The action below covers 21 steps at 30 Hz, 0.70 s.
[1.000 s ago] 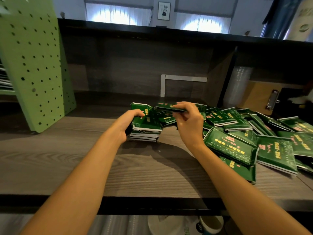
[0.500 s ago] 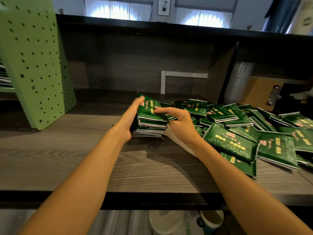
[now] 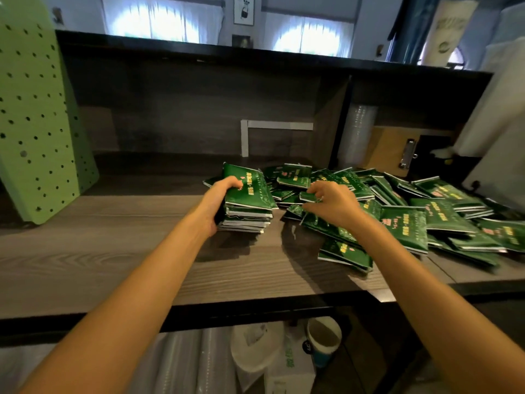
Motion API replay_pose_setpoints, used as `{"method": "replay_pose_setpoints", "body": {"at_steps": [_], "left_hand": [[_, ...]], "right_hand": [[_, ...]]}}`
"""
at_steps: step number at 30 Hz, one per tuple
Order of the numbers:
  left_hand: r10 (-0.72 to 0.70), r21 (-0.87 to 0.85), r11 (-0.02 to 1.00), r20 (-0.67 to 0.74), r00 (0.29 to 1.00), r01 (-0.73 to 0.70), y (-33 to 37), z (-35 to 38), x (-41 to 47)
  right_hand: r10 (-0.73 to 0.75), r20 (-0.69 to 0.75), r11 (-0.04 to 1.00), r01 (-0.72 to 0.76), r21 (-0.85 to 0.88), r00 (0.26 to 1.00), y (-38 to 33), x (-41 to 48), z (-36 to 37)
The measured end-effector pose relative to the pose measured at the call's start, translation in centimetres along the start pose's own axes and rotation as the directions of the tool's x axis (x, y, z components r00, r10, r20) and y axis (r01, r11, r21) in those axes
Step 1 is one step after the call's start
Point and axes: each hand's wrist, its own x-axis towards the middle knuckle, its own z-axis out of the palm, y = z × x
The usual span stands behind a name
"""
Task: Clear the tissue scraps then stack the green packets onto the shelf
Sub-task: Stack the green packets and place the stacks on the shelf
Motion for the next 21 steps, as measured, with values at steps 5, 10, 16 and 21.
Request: {"method": "replay_pose_setpoints", "body": {"at_steps": [5,10,16,21], "left_hand": [[0.001,0.017,1.000,0.017,1.000,-0.002,-0.4,1.9,-0.5],[-0.015,0.016,1.000,0.008,1.000,0.015,-1.4,2.3,-1.1],[0.007,0.047,0.999,-0.028,1.000,-0.006,-1.0,1.6,-1.5],[0.017,0.049,0.999,-0.066,0.998,-0.014,-0.6,0.0,-1.6]], "right_hand": [[-0.046,0.049,0.984,0.053,-0.169,0.998,1.7,-2.7,-0.1],[-0.066,0.112,0.967,0.091,-0.238,0.992,1.6,-3.5,0.7],[-0.173,-0.133,0.973,0.149,-0.175,0.976,0.3,-3.4,1.4],[-0.286,-0.457,0.938,0.344,0.048,0.842,-1.8,-2.0,2.2]]}}
